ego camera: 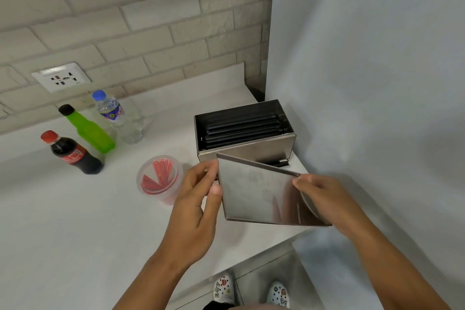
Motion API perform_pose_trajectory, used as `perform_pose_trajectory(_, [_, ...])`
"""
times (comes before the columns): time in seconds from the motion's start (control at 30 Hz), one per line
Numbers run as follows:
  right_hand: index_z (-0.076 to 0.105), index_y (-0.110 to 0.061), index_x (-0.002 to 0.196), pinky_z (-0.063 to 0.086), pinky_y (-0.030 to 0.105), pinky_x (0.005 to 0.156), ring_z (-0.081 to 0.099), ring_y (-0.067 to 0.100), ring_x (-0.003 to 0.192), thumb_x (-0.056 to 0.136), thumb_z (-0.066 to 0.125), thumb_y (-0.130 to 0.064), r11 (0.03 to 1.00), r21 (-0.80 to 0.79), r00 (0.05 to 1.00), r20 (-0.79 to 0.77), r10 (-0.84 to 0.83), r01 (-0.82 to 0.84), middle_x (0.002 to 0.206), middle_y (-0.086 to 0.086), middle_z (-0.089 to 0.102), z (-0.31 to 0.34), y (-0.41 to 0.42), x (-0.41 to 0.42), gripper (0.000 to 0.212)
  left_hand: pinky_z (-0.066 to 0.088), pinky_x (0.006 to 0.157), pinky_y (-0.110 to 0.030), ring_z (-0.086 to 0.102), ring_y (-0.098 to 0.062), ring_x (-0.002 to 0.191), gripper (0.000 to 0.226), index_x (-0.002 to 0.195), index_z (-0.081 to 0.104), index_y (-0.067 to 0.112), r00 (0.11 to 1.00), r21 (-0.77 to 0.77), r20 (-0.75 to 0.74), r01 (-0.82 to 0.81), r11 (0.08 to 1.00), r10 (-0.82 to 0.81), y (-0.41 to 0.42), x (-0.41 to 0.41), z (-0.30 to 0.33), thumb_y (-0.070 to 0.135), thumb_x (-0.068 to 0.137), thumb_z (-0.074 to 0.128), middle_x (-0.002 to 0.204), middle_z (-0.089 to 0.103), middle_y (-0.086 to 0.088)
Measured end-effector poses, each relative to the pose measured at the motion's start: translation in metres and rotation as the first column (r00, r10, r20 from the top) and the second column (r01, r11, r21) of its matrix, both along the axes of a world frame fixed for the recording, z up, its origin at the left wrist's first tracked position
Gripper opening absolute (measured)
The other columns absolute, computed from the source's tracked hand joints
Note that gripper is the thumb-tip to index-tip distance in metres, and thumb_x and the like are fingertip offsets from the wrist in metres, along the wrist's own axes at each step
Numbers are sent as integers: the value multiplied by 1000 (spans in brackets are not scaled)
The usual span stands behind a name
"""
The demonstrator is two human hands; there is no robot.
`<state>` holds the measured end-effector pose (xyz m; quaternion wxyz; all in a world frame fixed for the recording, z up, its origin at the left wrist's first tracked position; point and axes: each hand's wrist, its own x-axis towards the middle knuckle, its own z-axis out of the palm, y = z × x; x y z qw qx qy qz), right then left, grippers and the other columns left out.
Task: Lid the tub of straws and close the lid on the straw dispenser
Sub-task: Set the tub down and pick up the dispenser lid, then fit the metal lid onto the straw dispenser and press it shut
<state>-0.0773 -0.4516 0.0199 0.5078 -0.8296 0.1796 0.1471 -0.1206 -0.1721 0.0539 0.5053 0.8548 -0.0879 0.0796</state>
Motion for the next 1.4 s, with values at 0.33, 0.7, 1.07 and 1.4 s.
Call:
perform_pose_trajectory(0.33, [81,-2,98,55,34,74,70,23,83,85,72,-41,902,432,990,-135,42,21,100,18,79,21,1,3,42,40,120,-33,45,-14,148,52,141,51,26,964,73,257,54,996,-71,18,37,17,55,99,57,153,53,8])
perform_pose_trajectory(0.7, [57,-32,140,46,52,110,63,18,128,71,75,-72,773,616,984,166,57,-149,133,4,69,47,-4,-3,81,56,78,-14,70,-12,94,5,100,58,32,921,-319,113,-322,891,373,16,62,37,31,100,63,99,68,8])
perform_pose_trajectory(1.07, [66,-38,117,45,6,69,67,-7,86,103,54,-26,996,42,900,433,52,-77,90,-28,72,60,29,13,22,59,86,-45,65,2,60,18,96,70,44,936,-185,-59,-353,917,348,25,83,33,33,104,59,79,70,30])
perform_pose_trajectory(1.4, [64,-16,131,55,14,84,71,1,99,99,65,-27,978,168,853,486,-190,122,111,-10,74,64,35,58,34,59,88,-46,75,-20,82,30,108,75,40,919,-18,-144,-373,928,367,37,105,20,61,91,61,102,72,1])
